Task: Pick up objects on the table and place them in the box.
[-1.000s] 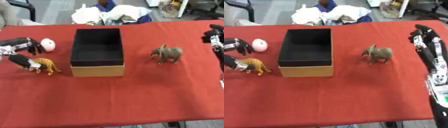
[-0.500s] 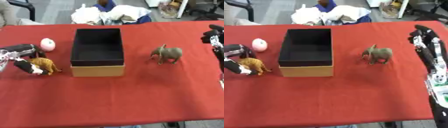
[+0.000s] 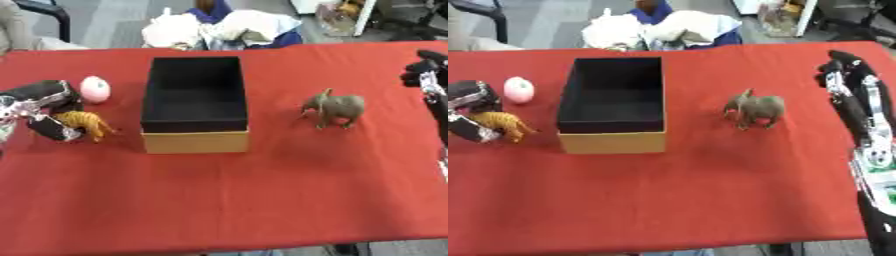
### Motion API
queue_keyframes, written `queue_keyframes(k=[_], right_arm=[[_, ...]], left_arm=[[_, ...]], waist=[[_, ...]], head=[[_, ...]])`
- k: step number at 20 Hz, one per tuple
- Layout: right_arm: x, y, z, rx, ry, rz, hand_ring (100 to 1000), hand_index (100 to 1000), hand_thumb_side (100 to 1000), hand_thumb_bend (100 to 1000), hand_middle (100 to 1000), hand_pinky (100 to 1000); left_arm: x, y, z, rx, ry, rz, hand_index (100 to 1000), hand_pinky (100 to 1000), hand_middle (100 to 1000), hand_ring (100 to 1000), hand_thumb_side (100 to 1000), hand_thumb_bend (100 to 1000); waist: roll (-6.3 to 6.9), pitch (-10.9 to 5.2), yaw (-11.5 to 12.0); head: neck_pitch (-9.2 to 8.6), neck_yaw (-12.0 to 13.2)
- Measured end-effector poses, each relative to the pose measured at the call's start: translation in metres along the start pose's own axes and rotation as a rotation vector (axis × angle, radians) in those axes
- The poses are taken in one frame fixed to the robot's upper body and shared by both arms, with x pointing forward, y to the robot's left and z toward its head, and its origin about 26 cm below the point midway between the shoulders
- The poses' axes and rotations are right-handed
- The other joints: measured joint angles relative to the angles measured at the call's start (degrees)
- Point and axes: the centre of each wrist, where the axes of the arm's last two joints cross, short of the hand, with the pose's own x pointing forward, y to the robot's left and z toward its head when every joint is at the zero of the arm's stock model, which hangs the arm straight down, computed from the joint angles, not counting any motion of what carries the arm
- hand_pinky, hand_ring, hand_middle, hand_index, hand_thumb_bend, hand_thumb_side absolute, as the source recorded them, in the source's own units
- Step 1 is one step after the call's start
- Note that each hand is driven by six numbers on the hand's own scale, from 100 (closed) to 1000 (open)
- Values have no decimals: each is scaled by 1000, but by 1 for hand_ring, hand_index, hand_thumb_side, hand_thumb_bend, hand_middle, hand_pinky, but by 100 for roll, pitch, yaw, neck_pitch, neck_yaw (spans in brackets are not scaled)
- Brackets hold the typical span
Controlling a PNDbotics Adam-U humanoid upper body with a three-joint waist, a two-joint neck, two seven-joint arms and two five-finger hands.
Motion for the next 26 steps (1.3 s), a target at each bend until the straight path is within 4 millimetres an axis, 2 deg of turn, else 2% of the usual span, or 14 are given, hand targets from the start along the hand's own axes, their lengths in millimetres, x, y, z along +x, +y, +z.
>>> queue_keyframes(k=[3,8,12,18,22,26], right_arm=[[0,0,0,0,0,0,639,824,697,100,612,657],[0,0,1,2,1,-1,638,824,701,100,612,657],[-1,1,1,9,3,-3,638,824,703,100,611,657],[0,7,0,29,-1,-18,638,824,704,100,611,657],[1,9,-1,42,-6,-23,637,824,711,100,609,657],[2,13,-2,51,-8,-35,637,824,712,100,608,656]], left_arm=[[8,16,0,82,-21,20,344,369,192,225,100,214],[32,68,-5,245,-72,9,345,374,191,223,100,234],[58,92,-22,318,-115,4,355,386,201,234,100,257],[99,84,-59,326,-184,-9,361,392,209,243,100,296],[123,66,-80,295,-221,-29,373,402,222,255,100,282],[140,43,-95,252,-250,-36,406,431,257,291,100,311]], waist=[[1,0,0],[0,-7,-6],[1,-31,-47],[0,-38,-190],[16,-36,-270],[36,-32,-305]], head=[[0,-10],[0,-8],[0,26],[0,127],[0,199],[0,244]])
